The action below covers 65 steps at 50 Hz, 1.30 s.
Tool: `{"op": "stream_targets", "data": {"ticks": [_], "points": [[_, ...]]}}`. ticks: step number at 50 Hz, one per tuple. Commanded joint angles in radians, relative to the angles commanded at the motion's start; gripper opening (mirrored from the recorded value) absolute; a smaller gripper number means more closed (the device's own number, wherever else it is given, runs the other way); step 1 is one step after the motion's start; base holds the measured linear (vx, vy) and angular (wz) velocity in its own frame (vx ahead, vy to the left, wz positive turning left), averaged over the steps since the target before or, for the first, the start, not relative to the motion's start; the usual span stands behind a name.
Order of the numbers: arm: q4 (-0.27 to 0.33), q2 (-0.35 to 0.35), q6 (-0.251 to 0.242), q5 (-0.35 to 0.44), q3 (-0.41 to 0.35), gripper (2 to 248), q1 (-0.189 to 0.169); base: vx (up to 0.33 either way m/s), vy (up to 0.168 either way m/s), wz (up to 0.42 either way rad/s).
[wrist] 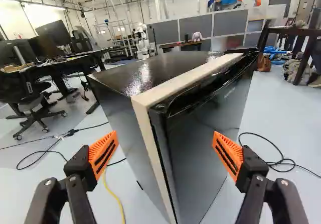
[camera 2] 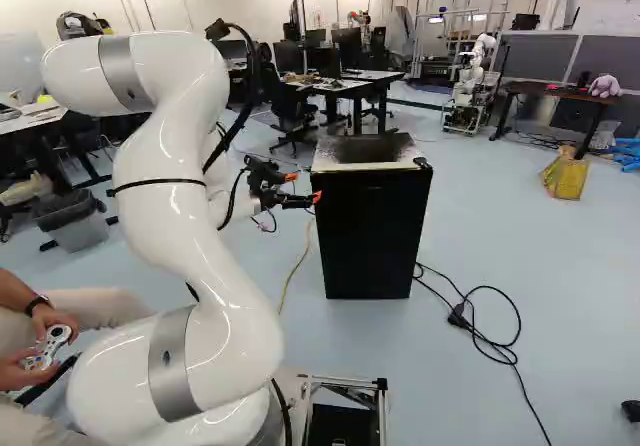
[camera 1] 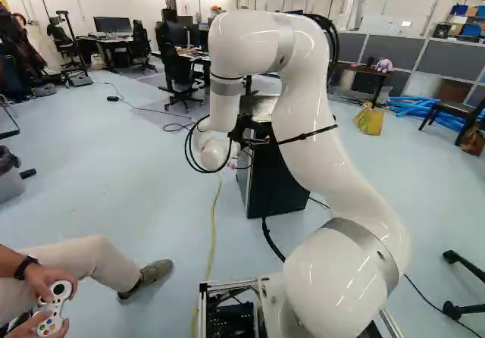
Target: Grab a drink from the fridge
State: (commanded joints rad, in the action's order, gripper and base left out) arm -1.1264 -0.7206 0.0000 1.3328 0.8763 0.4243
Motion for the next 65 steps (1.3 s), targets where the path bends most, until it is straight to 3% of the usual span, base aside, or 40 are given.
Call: {"op": "stream_targets", "data": {"ticks": [65], "points": [[0.0, -0.019, 0.0, 0.0, 0.033, 247, -0.045, 0.0, 0.0, 0.0]]}}
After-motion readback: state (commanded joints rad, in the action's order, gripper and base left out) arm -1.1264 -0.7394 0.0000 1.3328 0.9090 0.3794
